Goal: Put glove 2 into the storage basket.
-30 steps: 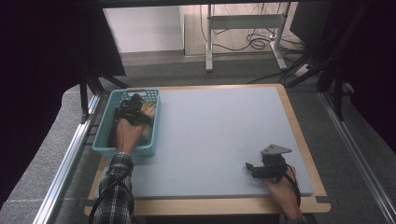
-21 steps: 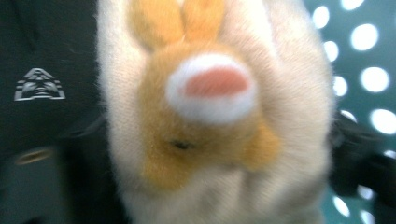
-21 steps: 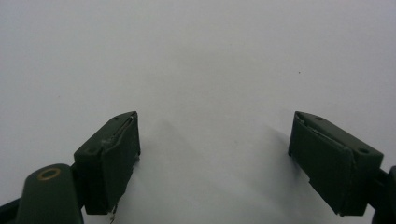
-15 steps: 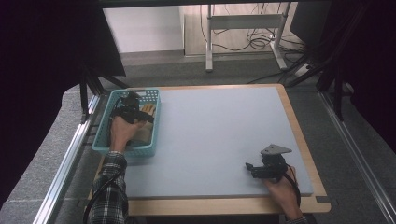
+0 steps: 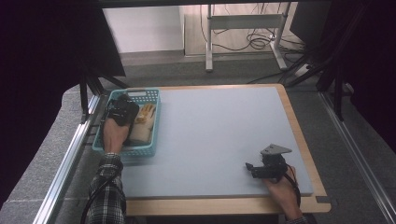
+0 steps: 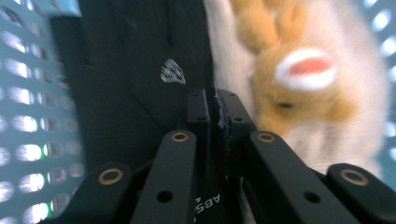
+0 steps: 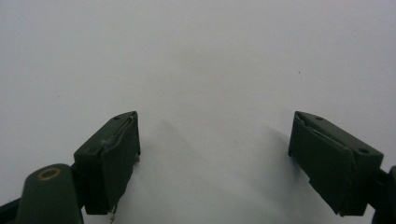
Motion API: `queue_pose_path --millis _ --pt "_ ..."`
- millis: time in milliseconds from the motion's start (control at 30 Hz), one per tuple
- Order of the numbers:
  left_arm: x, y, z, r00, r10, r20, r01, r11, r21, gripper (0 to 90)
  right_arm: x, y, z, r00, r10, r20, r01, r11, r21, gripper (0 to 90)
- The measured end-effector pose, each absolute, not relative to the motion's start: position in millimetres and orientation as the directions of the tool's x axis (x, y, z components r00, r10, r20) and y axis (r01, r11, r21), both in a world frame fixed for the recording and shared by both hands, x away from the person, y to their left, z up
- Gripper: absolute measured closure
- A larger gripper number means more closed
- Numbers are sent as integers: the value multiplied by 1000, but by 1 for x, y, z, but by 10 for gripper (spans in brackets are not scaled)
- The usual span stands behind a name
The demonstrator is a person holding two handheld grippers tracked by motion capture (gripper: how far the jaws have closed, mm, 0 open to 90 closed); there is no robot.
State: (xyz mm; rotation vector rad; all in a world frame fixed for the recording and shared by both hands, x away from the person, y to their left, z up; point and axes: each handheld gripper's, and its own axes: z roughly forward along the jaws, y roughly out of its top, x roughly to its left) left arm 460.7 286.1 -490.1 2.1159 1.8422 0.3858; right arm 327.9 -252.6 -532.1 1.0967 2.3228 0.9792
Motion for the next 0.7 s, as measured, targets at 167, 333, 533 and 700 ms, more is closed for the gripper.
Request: queue_pose_path --millis 167,333,533,700 --pt "466 278 -500 167 985 -53 916 -135 377 873 328 -253 -532 -618 785 -50 512 450 732 160" --pt "468 265 -500 192 979 -67 918 -155 364 900 328 -253 -532 -618 785 -50 512 450 732 161" --pt "466 273 -502 177 980 -86 917 -133 377 885 328 -253 -532 -618 785 -51 512 450 732 160" --pt "463 279 -497 153 986 -57 904 -117 412 802 328 -253 -532 -618 785 -50 512 450 731 161"
